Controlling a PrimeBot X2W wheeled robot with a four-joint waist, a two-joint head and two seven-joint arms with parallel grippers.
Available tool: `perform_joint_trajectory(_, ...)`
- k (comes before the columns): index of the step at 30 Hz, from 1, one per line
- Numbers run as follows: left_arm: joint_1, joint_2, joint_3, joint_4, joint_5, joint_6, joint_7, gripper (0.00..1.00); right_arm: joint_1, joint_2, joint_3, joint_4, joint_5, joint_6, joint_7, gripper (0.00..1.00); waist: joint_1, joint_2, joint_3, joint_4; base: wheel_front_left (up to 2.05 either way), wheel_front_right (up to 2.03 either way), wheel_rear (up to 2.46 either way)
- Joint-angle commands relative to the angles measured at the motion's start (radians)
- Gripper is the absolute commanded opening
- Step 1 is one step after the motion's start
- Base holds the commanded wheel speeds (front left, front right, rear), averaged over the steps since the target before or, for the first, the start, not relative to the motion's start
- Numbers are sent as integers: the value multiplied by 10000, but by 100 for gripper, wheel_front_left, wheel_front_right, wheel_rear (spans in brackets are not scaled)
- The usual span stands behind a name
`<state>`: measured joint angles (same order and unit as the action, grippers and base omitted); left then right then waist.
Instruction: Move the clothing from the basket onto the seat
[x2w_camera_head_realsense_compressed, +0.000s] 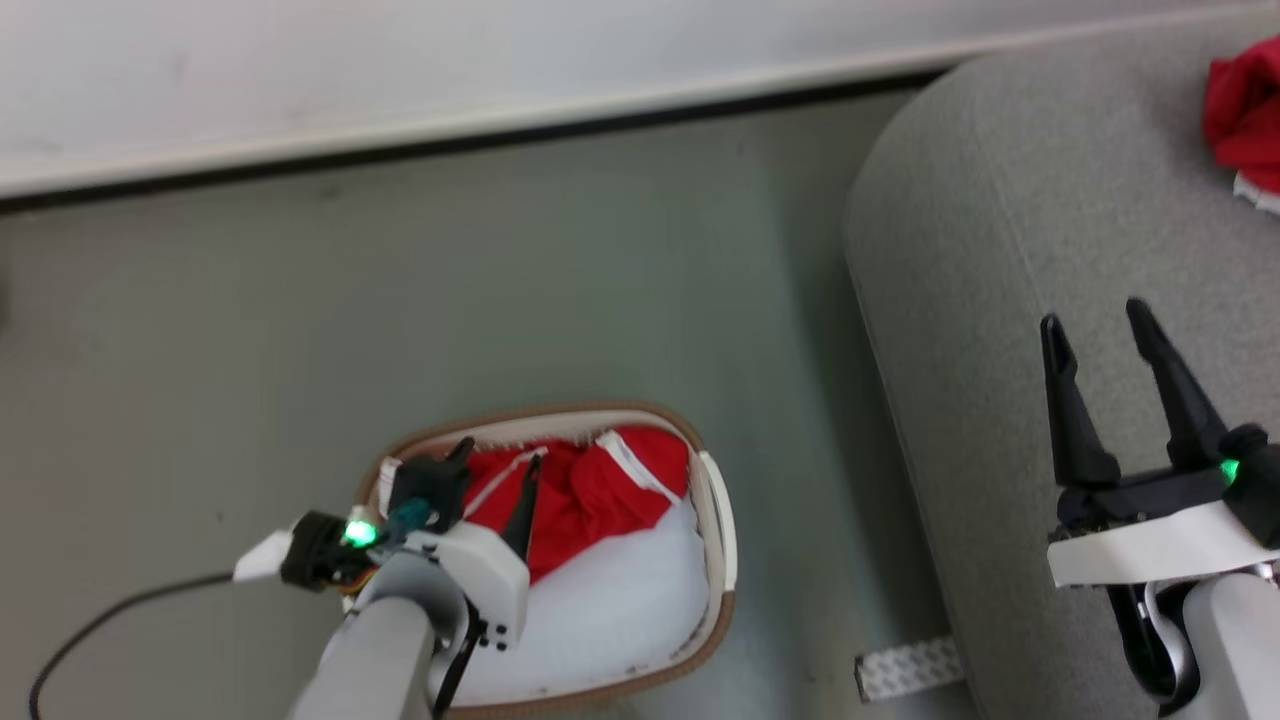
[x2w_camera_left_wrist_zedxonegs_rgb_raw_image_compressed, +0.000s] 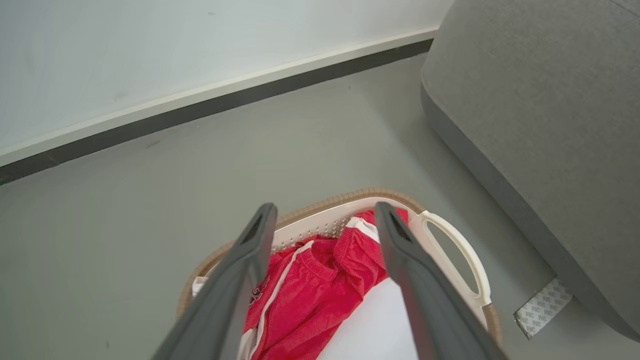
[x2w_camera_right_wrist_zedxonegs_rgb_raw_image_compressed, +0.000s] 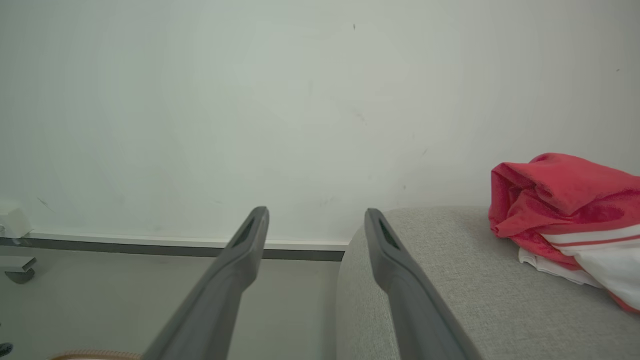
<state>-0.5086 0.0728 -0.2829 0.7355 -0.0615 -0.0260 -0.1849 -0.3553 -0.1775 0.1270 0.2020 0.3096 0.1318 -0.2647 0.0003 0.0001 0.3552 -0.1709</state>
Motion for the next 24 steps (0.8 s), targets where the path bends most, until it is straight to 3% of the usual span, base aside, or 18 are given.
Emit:
perform_joint_trajectory(1,-467,3,-159,399,249,32,65,100,-263,50,-63,-141,95,-22,5,100,-3,-1,1359,-496,0,0,0)
perform_joint_trajectory(8,-2379,-72,-805,2652,839,242,794,100,-975,306,-306,-832,219,-22,5,100,-3,-1,3131,-841,0,0,0)
perform_joint_trajectory(14,-3394,65,-920,3781,986,574,1006,100,-1381,412,-318,-1283,248,-22,5,100,-3,-1,4140,-1087,0,0,0)
perform_joint_trajectory(18,-4074,354,-913,4408,1123,1232,1067,100,-1566,438,-342,-1587,282,-22,5,100,-3,-1,4689,-1235,0,0,0)
perform_joint_trajectory(20,-4547,496,-905,4673,1206,1807,925,100,-1589,443,-424,-1779,274,-22,5,100,-3,-1,5007,-1280,0,0,0)
perform_joint_trajectory(24,-4868,611,-889,4864,1161,2086,782,100,-1538,464,-457,-1883,273,-22,5,100,-3,-1,5226,-1293,0,0,0)
